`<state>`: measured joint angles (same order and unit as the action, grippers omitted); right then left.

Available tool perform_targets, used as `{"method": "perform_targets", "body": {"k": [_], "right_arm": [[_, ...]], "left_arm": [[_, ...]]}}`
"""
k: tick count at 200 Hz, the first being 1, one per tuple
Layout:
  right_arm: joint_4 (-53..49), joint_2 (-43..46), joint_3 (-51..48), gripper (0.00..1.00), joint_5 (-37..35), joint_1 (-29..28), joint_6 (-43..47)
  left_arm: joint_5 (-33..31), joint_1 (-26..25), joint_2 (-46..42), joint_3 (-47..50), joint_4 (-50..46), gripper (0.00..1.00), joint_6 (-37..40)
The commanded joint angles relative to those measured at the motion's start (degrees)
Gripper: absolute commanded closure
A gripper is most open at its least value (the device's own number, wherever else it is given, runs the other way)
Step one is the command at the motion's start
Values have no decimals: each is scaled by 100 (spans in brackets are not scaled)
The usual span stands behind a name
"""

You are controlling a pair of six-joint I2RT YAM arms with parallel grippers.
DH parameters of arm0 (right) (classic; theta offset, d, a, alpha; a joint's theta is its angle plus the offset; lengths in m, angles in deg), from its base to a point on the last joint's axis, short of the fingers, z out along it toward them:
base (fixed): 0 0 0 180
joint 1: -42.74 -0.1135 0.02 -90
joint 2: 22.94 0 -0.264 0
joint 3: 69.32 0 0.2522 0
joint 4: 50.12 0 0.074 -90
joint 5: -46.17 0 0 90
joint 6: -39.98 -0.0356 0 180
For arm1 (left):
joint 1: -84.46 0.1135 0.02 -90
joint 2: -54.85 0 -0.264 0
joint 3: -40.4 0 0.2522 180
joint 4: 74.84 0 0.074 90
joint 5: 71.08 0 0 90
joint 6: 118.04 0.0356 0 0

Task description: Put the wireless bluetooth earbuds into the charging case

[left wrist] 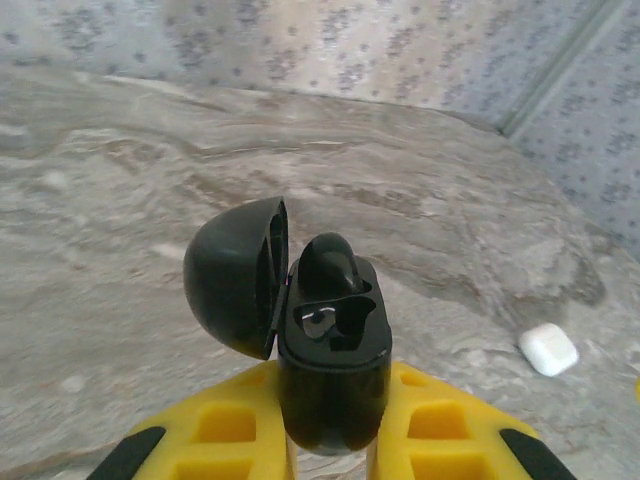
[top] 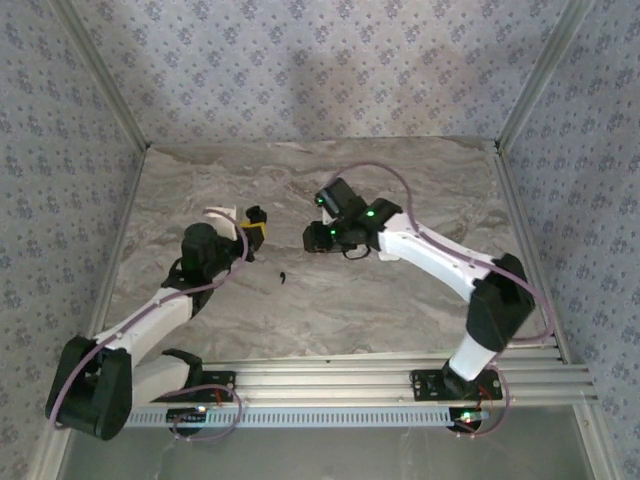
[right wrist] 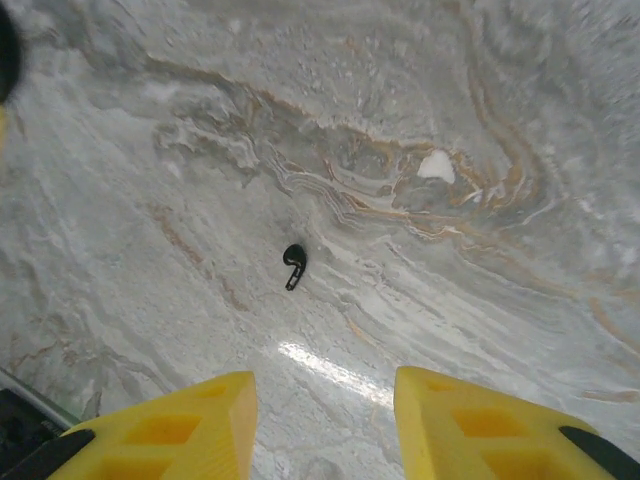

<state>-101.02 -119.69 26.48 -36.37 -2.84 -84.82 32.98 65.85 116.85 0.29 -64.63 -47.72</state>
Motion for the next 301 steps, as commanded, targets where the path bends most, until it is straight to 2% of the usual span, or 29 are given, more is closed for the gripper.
{"method": "perform_targets", "body": {"k": [1,47,104,260,301], "right_arm": [[-507,-557,468,58,7,-146,-337],[-865,-1879,1431,62,336,-293,-339],[-765,-2699,1938,64,740,-307,-299],[-382,-3394,2158,68,1055,-415,-446],[-631,-3388,2172,69,959,-478,-384]], "left_arm": [[-289,245,-296,124,-452,86,-248],[-493,424,-599,324,-792,85,-369],[-676,499,-1016,543,-938,85,-422],[-754,508,-1304,640,-1056,85,-352],[-764,508,-1348,641,-1073,85,-346]]}}
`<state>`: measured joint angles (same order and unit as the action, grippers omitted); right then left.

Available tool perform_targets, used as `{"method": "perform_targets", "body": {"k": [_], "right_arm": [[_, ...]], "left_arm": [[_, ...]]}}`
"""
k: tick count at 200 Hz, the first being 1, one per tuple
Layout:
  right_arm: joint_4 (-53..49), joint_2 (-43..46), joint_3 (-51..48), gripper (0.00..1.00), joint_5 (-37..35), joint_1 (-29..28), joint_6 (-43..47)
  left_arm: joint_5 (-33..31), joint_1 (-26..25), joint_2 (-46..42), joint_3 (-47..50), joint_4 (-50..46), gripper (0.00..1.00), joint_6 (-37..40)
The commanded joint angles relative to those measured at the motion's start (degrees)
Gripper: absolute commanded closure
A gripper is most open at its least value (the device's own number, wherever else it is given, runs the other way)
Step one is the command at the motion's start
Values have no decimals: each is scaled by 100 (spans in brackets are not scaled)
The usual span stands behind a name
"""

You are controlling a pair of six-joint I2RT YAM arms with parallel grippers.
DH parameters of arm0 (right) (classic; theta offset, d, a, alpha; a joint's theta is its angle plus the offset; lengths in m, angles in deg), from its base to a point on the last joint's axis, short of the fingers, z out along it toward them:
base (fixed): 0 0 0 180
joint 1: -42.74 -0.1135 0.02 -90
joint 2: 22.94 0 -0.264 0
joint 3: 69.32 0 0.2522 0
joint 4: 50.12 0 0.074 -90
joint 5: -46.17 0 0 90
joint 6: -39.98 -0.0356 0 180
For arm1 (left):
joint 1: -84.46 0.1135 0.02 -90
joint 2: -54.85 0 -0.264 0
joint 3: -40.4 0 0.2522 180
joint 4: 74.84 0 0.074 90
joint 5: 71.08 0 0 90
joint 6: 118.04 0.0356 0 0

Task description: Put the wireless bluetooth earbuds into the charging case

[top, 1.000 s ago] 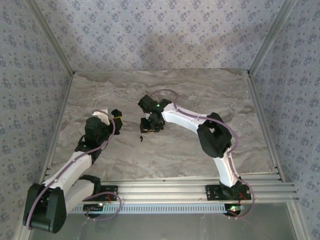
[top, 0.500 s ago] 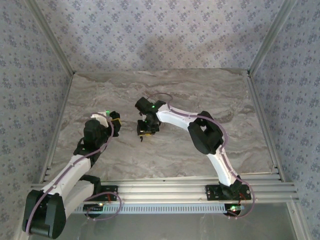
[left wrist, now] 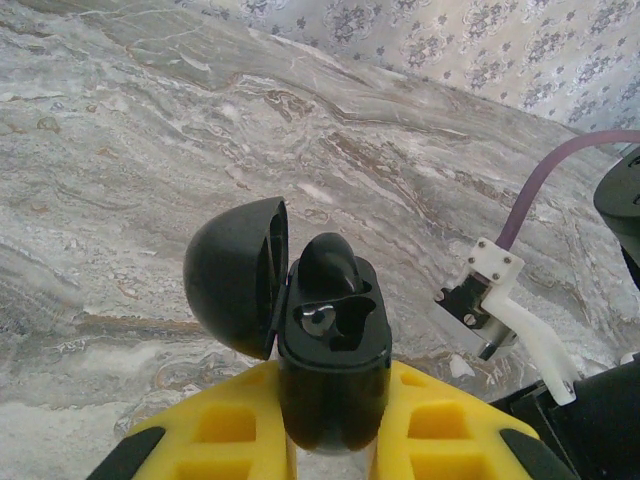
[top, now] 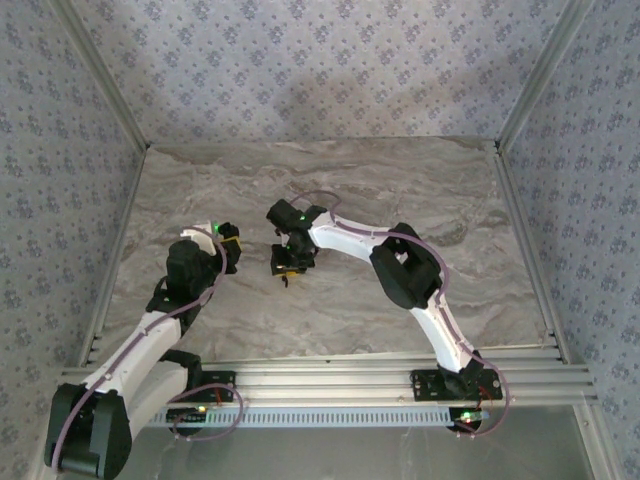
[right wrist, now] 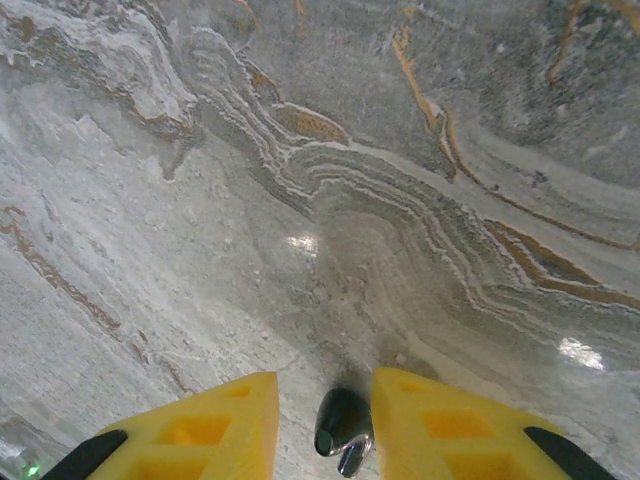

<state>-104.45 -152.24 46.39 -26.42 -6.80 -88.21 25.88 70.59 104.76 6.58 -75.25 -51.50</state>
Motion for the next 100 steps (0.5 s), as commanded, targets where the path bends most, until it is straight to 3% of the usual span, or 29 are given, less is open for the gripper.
{"method": "perform_targets", "body": {"k": [1,100], "right_arm": [[-299,-128,178,69,-45,-87,-37],[-564,-85,18,73,-449,-233,75]], "left_arm": [[-54,33,-139,15,-9,85,33],[-81,33,-190,54,-33,85,26]]}}
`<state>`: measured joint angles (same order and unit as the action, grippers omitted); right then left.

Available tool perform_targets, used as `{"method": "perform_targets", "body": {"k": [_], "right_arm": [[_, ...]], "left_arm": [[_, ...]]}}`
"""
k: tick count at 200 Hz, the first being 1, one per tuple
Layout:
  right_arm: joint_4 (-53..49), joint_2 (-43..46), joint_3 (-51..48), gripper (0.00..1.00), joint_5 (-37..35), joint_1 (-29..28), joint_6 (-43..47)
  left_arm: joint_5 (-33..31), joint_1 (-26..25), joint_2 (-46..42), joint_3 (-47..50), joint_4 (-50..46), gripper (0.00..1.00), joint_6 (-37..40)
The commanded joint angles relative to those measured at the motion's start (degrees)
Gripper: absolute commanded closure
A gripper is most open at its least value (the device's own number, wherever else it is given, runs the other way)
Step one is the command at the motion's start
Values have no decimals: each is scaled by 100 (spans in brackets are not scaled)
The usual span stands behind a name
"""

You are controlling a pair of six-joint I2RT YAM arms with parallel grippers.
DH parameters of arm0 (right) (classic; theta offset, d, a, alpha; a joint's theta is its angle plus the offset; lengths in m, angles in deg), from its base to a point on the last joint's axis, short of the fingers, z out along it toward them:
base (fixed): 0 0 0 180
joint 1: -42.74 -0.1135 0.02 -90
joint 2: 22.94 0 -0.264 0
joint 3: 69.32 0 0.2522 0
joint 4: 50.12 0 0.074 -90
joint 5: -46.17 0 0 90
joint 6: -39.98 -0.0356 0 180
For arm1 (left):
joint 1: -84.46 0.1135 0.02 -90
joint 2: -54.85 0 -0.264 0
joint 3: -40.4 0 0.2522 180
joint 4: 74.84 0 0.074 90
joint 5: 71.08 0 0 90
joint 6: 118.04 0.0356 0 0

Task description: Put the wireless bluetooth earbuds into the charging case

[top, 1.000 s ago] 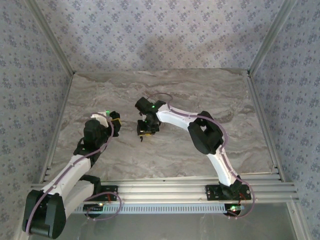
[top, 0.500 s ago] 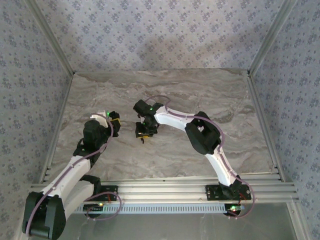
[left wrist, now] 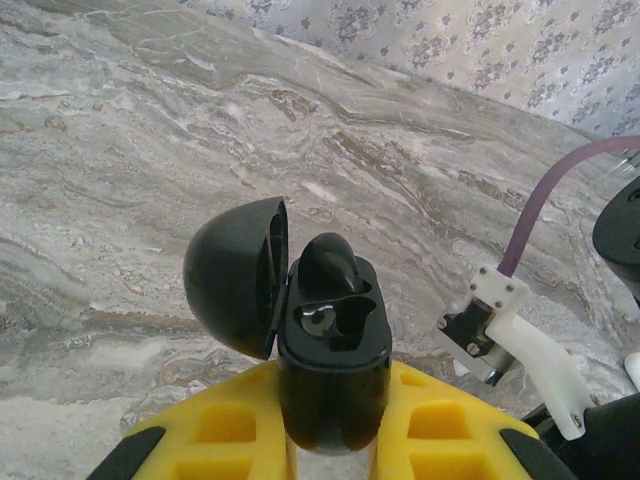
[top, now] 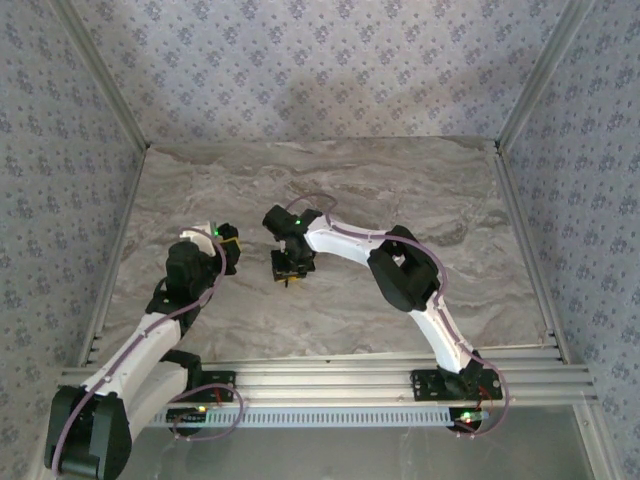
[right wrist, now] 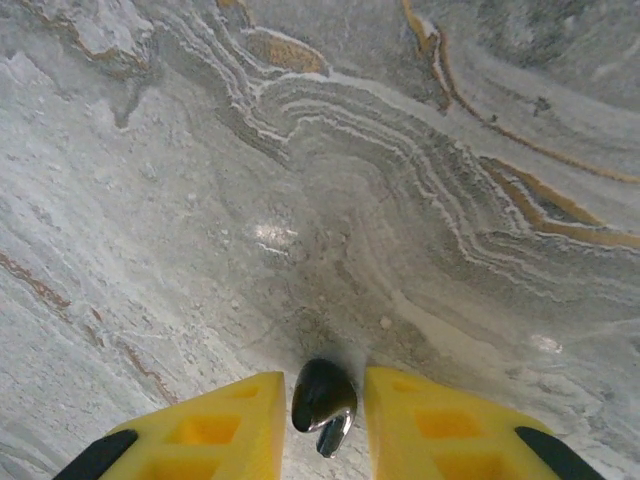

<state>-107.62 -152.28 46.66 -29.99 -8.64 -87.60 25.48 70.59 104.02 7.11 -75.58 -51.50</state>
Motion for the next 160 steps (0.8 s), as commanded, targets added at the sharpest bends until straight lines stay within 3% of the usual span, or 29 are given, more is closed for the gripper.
{"method": "perform_targets", "body": {"k": [1,87,160], "right_arm": [[-239,-82,-8,73,-93,-49,5],[45,178,-418,79,-267,20,-21],[99,1415,-2058,80,-430,418,397]], "left_arm": [[-42,33,-112,2,-5,84,26],[-16,33,-112,11,-53,84,41],[138,-204,129,-76,154,85,126]]}}
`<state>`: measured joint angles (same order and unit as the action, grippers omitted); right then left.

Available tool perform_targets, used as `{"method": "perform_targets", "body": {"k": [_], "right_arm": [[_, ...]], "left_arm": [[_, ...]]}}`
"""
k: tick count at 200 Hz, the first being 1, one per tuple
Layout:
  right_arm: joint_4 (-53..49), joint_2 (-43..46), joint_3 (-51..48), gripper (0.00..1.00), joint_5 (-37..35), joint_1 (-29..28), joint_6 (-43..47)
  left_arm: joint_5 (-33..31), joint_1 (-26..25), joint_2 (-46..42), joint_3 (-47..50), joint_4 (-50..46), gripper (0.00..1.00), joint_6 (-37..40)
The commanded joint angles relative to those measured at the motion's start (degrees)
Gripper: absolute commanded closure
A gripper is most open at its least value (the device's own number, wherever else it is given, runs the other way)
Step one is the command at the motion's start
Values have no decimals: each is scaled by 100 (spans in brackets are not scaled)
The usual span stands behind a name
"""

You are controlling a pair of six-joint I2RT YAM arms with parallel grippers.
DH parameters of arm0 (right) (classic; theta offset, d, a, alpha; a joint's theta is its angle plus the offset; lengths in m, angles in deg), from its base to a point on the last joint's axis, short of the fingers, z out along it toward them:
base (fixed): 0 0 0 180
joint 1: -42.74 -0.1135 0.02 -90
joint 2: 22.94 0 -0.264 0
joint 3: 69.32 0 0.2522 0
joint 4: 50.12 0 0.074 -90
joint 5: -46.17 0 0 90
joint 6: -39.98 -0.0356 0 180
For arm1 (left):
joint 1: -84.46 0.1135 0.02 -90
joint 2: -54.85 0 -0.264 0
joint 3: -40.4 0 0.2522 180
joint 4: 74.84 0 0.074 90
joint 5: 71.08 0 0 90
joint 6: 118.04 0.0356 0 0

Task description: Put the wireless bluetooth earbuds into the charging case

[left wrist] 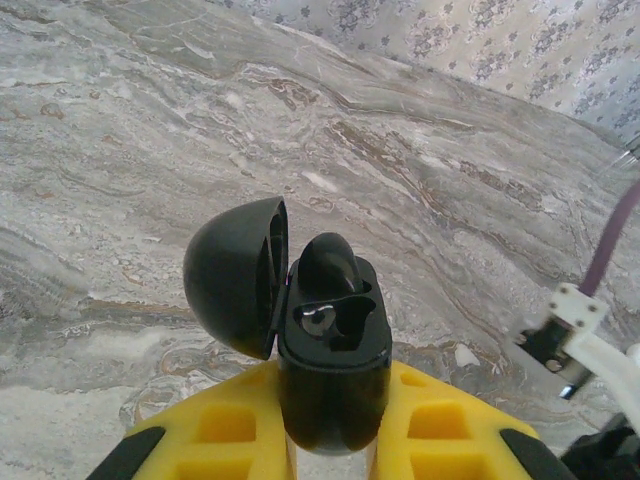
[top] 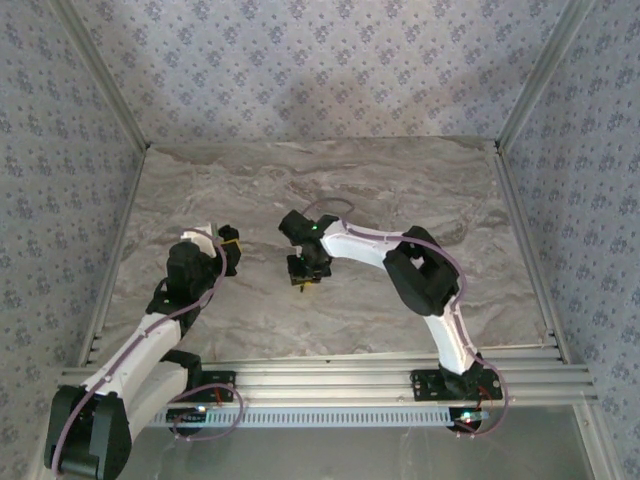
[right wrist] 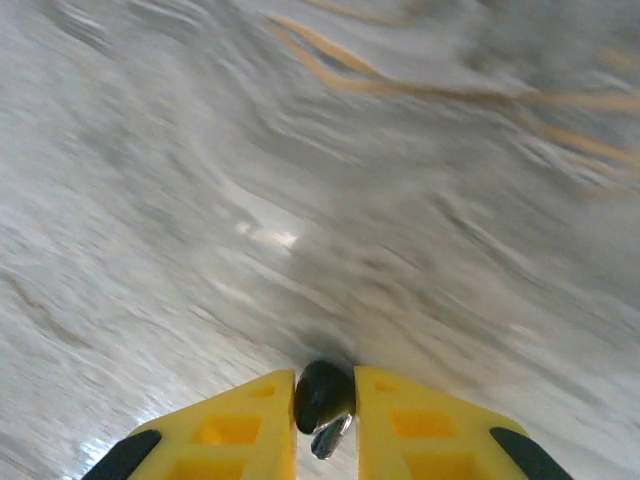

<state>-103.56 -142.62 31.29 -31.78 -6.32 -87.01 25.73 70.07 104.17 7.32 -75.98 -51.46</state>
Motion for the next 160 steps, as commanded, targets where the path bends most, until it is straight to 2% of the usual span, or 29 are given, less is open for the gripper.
{"method": "perform_targets", "body": {"k": [1,81,103,129,160], "right_arm": [[-310,465,-552,80,-258,191,349],[-794,1501,-2199,79,-558,920,1309],[-972,1561,-2295,78,-581,1106,1574],[-1163,1619,-2213,72,-549,1228,1738],[-1265,1883,-1979,66,-438,1258,1588]], "left_arm": [[117,-160,122,-99,204,85,125],[144,-912,948,-465,626,85,406],[180,-1002,1108,-546,687,85,443],[172,-1054,1202,-605,685,85,452],[189,-1079,1272,-648,665,85,495]]}}
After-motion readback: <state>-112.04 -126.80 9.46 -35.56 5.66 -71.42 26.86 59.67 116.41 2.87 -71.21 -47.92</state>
